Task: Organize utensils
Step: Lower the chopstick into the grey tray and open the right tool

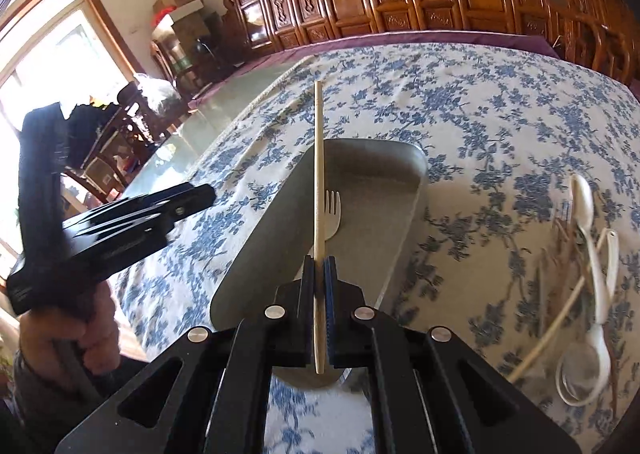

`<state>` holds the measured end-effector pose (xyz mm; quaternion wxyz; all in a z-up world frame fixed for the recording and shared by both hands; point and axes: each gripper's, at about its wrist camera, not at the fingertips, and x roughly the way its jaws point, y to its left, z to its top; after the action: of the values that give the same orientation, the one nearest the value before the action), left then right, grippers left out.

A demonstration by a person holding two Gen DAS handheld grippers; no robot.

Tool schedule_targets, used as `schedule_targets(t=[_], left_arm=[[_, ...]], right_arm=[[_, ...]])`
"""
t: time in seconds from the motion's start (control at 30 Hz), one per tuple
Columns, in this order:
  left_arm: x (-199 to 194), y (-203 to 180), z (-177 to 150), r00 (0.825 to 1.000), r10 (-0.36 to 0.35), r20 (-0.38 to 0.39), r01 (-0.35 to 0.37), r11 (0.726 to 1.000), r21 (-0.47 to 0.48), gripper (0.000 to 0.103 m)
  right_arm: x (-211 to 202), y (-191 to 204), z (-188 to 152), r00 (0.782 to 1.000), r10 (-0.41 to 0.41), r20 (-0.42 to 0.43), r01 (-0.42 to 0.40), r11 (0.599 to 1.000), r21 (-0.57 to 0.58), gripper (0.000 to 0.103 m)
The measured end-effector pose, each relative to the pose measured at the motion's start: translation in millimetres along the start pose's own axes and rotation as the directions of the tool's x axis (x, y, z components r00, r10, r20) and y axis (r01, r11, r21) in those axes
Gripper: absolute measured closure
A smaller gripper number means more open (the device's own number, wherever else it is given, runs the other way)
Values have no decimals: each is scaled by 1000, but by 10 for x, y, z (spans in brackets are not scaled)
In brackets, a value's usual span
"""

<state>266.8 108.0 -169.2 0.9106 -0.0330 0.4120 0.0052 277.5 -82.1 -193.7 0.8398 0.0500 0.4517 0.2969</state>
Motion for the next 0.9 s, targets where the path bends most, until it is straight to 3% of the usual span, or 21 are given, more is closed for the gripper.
schedule_targets(t=[0.53, 0.7, 0.9], left_arm=[[10, -4, -4, 1000, -18, -2, 18, 1000, -2, 72], [-1, -112, -2, 999, -32, -8, 32, 999, 11, 72], [-33, -434, -3, 997, -74, -3, 74, 996, 57, 70]], right_arm=[[345, 46, -144, 998, -39, -52, 40, 999, 18, 93], [165, 25, -148, 999, -46, 7, 46, 999, -24, 93], [-300, -274, -193, 987, -134, 86, 142, 986, -86, 93]])
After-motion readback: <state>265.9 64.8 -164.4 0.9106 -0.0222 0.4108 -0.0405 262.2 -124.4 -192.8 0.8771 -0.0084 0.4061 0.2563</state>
